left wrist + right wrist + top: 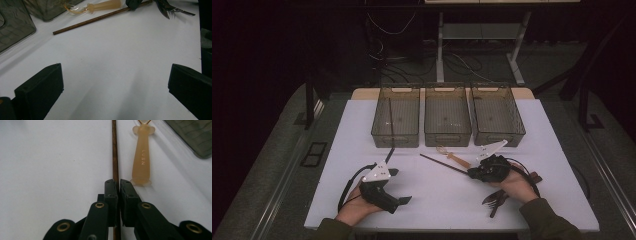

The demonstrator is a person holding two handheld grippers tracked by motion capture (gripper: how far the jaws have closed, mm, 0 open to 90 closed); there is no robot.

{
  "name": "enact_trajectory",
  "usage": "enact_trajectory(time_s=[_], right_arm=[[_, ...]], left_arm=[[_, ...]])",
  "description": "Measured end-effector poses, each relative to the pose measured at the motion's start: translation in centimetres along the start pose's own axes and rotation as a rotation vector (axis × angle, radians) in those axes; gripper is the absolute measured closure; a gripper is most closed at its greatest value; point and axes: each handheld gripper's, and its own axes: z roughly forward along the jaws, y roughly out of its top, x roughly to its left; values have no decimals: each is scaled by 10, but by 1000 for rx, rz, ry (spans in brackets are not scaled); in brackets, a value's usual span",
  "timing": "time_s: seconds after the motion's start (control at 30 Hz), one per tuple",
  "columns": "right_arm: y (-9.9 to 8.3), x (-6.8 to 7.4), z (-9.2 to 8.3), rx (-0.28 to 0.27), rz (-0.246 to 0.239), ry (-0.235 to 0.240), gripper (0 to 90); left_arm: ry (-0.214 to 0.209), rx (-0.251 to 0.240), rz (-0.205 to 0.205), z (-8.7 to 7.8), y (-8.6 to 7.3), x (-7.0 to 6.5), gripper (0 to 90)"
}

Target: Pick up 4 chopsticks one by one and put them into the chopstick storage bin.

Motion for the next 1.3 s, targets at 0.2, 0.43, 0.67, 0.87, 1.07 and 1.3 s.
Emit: enact_trajectory(time_s=[0.2, 0.43, 0.67, 0.87, 1.07, 1.3], right_arm=[[2, 0, -9, -33, 13, 10, 849], [5, -2, -21, -76, 27, 26, 849], [8, -3, -33, -140, 39, 48, 849], [11, -6, -47, -212, 64, 51, 848], [14, -5, -58, -260, 75, 46, 849], [19, -7, -65, -286, 106, 21, 848]], left_arm=[[0, 1, 1, 0, 0, 0, 0], [0, 2, 1, 0, 0, 0, 0], [-2, 2, 1, 0, 0, 0, 0], [-1, 2, 0, 0, 0, -1, 0], [0, 3, 7, 0, 0, 0, 0], [-2, 2, 4, 0, 0, 0, 0]])
